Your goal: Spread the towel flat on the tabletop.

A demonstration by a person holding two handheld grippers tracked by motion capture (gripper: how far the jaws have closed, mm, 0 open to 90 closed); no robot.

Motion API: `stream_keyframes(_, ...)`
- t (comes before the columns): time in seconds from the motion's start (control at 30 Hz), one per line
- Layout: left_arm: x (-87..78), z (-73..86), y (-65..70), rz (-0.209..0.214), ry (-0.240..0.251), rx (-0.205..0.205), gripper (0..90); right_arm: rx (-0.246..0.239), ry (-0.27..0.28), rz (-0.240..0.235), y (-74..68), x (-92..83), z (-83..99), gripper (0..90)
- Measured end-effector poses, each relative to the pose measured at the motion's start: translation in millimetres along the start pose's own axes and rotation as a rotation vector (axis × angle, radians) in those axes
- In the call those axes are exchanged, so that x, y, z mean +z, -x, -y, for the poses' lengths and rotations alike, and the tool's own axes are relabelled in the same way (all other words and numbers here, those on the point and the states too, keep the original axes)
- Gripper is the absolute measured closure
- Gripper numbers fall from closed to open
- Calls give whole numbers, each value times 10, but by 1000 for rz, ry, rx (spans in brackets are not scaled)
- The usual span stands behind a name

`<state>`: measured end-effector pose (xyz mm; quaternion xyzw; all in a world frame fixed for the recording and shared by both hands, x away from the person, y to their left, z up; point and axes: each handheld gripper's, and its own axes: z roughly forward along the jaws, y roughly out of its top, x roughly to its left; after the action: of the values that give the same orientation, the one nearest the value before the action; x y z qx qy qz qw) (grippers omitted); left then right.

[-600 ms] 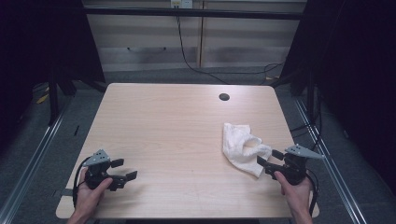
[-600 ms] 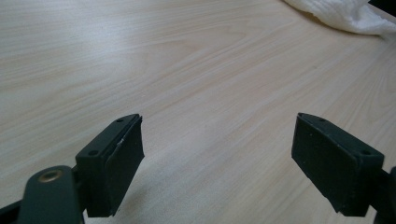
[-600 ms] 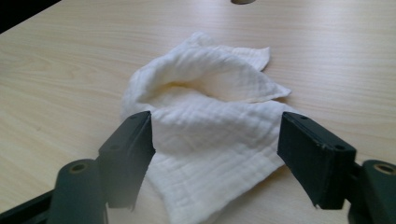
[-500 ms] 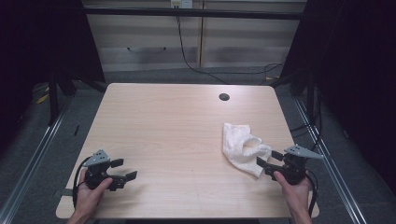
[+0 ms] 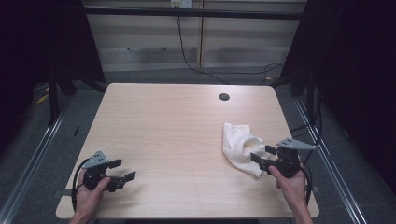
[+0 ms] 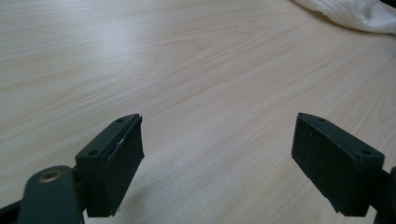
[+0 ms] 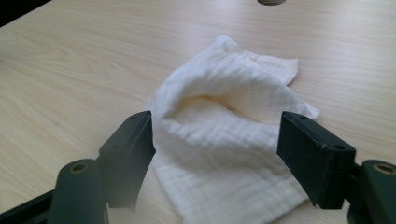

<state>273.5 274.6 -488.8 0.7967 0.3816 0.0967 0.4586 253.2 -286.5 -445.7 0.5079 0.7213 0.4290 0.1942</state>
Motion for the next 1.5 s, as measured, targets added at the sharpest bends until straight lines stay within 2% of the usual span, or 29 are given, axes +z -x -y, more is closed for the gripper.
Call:
stream_keyframes(0.13, 18, -6, 13, 9, -11, 10, 165, 6, -9, 14, 5, 47, -68, 284)
stream_keyframes(0.17, 19, -9, 34, 34, -11, 30, 164, 15, -23, 20, 23, 82, -103, 250)
stream_keyframes(0.2, 19, -9, 34, 34, -11, 30, 164, 15, -23, 20, 23, 82, -103, 250)
stream_keyframes(0.23, 15, -8, 51, 42, -12, 45, 165, -5, -60, -28, 44, 129, -139, 210)
stream_keyframes(0.27, 15, -8, 51, 42, -12, 45, 165, -5, -60, -28, 44, 129, -139, 210)
stream_keyframes(0.3, 14, -12, 45, 44, -2, 27, 164, -21, -70, -52, 39, 161, -179, 211)
stream_keyframes(0.4, 13, -18, 22, 36, 7, 5, 164, -43, -75, -79, 15, 216, -256, 212)
stream_keyframes(0.47, 13, -19, 12, 34, 8, 0, 164, -85, -119, -98, -14, 273, -322, 280)
stream_keyframes(0.5, 12, -20, 9, 35, 9, -3, 164, -100, -132, -102, -26, 303, -351, 274)
stream_keyframes(0.57, 11, -20, 8, 35, 8, -6, 164, -106, -147, -90, -22, 368, -406, 246)
stream_keyframes(0.73, 8, -22, -12, 37, 8, -23, 161, -85, -158, -94, 101, 527, -510, 203)
stream_keyframes(0.83, 12, -22, -17, 36, 3, -28, 160, -69, -180, -96, 158, 627, -525, 166)
stream_keyframes(0.87, 12, -22, -17, 36, 3, -28, 161, -69, -180, -96, 158, 627, -525, 166)
stream_keyframes(0.9, 13, -22, -16, 35, 2, -27, 160, -82, -203, -101, 184, 712, -512, 165)
stream_keyframes(1.0, 10, -23, -12, 33, -2, -22, 161, -92, -233, -111, 190, 827, -472, 159)
stream_keyframes(1.03, 9, -24, -13, 33, -2, -22, 161, -83, -248, -119, 188, 860, -454, 160)
stream_keyframes(1.17, 4, -25, -19, 35, -1, -23, 161, -97, -286, -113, 152, 955, -371, 169)
stream_keyframes(1.2, 3, -25, -18, 34, 2, -27, 161, -95, -291, -115, 141, 988, -331, 178)
stream_keyframes(1.23, 3, -26, -19, 36, 0, -24, 161, -136, -356, -95, 118, 1054, -284, 201)
stream_keyframes(1.27, 2, -26, -17, 36, 0, -24, 161, -141, -369, -74, 105, 1060, -272, 215)
stream_keyframes(1.33, -1, -28, -19, 37, 3, -24, 161, -131, -367, -85, 112, 1065, -263, 246)
stream_keyframes(1.37, 2, -24, -38, 62, 15, -55, 161, -124, -380, -79, 121, 1069, -245, 276)
stream_keyframes(1.4, 10, -19, -46, 66, 10, -63, 161, -113, -382, -81, 127, 1076, -230, 290)
stream_keyframes(1.47, 19, -17, -47, 57, 2, -54, 161, -112, -378, -74, 129, 1074, -219, 325)
stream_keyframes(1.5, 28, -19, -39, 43, -4, -43, 161, -115, -374, -55, 134, 1063, -219, 446)
